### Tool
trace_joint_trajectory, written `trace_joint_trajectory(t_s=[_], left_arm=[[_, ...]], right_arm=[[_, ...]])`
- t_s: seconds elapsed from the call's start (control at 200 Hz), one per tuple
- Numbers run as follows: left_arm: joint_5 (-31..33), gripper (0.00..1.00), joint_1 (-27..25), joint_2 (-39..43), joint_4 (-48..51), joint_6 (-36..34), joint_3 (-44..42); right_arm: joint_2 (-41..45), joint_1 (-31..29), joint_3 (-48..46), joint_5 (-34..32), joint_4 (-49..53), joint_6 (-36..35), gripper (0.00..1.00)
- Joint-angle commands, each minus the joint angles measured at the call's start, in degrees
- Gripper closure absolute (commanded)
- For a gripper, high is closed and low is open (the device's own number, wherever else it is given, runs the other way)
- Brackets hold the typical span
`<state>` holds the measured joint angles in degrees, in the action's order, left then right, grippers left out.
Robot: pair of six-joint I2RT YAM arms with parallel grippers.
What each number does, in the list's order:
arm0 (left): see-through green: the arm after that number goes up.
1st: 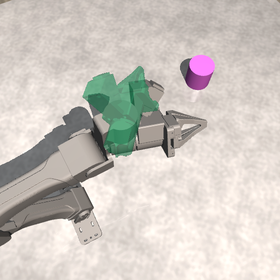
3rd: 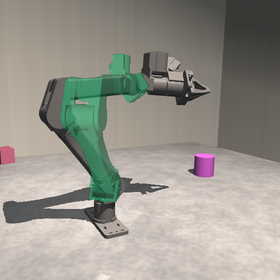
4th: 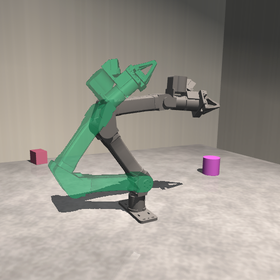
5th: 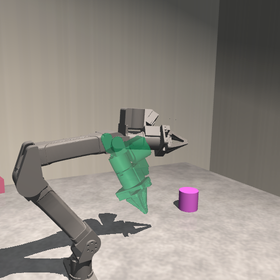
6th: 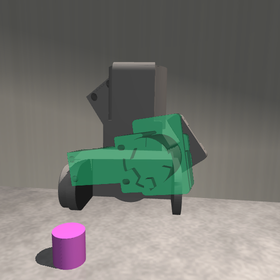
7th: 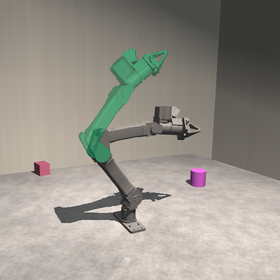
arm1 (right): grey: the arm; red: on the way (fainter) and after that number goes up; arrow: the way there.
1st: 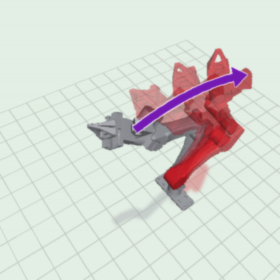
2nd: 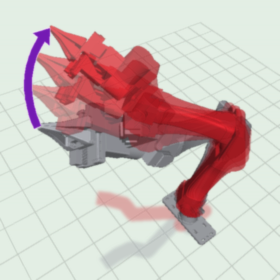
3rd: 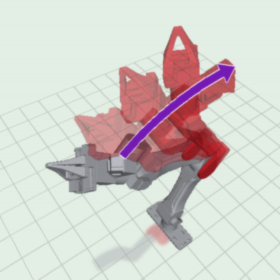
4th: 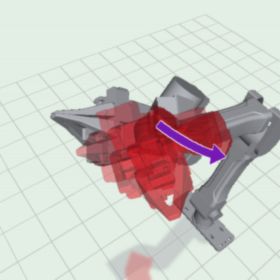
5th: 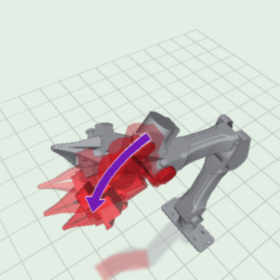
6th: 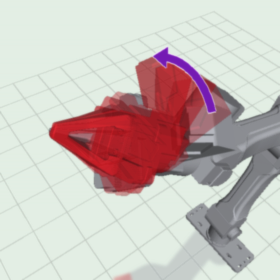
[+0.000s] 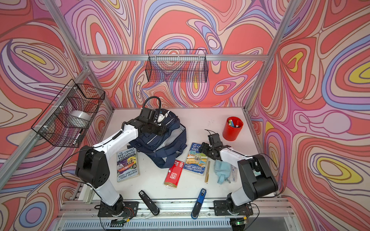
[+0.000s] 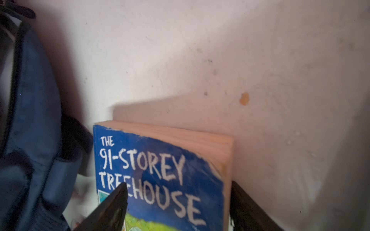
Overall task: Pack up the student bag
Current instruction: 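Release the zipper and grasp the blue 91-Storey Treehouse book with the right gripper, then lift the blue book and lower it into the open backpack with the right gripper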
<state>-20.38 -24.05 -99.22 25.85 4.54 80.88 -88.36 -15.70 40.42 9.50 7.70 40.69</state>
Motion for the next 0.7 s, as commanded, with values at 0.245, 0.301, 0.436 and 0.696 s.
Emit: trace_joint_trajectory(t_s=[0.245, 0.301, 0.436, 0.696], left_arm=[[-2.3, 1.00, -0.3, 0.8, -3.3, 1.8, -0.2], [-2.3, 1.00, -0.2, 0.8, -3.2, 2.0, 0.0], [-2.0, 1.00, 0.0, 1.3, -2.9, 1.7, -0.1], [-2.6, 1.00, 1.1, 1.8, -3.2, 1.9, -0.6]], right_arm=[[-3.0, 0.3, -2.1, 3.4, -2.4, -1.4, 1.00], [-2.1, 0.5, -1.7, 4.9, -3.6, -1.0, 1.00], [3.2, 1.6, -1.2, 8.6, -6.1, 0.4, 1.00], [12.0, 9.4, -2.0, 21.4, -13.2, 3.5, 1.00]])
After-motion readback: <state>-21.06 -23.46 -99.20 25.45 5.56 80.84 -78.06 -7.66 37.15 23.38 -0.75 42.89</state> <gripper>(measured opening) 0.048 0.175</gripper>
